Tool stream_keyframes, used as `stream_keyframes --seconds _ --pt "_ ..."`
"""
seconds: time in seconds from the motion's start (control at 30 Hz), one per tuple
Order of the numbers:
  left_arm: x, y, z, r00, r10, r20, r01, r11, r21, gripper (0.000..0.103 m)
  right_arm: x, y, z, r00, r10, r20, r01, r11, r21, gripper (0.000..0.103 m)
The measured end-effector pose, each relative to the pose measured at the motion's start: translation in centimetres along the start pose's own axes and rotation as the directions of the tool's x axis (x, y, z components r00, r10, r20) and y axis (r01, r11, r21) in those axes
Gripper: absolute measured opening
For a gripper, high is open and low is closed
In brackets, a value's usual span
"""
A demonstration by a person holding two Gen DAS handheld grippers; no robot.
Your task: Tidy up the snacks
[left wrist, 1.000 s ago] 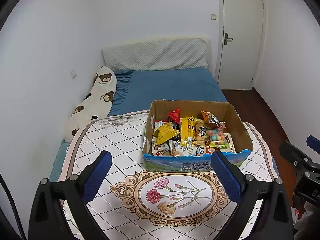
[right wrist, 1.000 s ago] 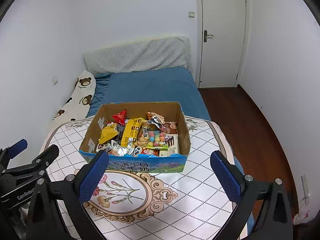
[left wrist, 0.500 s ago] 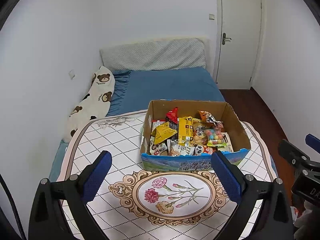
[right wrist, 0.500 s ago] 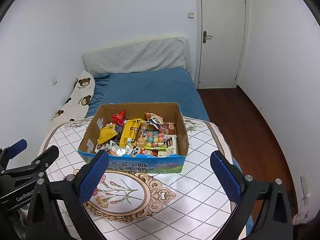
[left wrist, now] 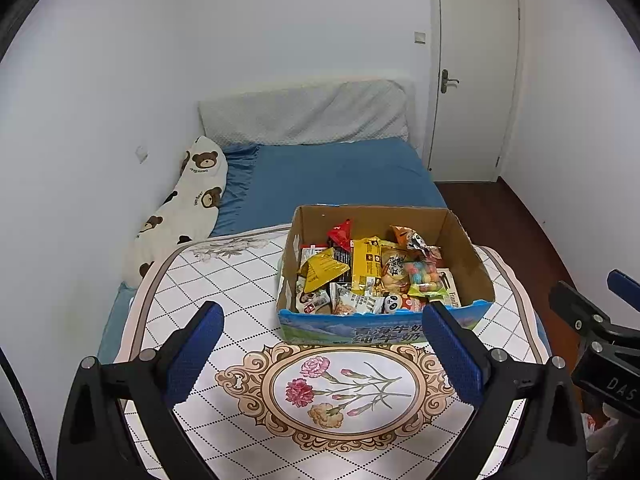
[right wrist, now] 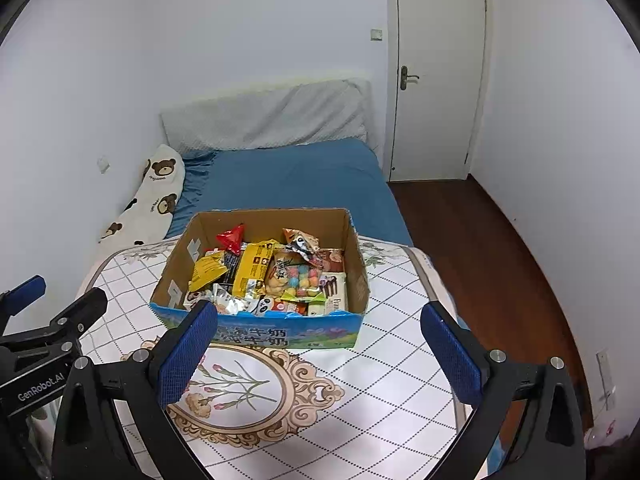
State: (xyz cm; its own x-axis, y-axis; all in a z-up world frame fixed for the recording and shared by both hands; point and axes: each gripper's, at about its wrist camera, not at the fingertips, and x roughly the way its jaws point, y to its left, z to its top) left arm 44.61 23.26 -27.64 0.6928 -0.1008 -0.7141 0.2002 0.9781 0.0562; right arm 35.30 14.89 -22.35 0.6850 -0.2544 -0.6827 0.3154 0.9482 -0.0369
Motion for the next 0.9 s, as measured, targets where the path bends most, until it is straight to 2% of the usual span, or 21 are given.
stream_keyframes --seconds 0.9 --pt "-0.75 -0.39 0.0 1.0 -0.008 0.004 0.008 1.0 0.005 0.102 -0.95 -0.37 0.05 1.0 -0.012 0.017 0.012 1.0 -0.001 0.103"
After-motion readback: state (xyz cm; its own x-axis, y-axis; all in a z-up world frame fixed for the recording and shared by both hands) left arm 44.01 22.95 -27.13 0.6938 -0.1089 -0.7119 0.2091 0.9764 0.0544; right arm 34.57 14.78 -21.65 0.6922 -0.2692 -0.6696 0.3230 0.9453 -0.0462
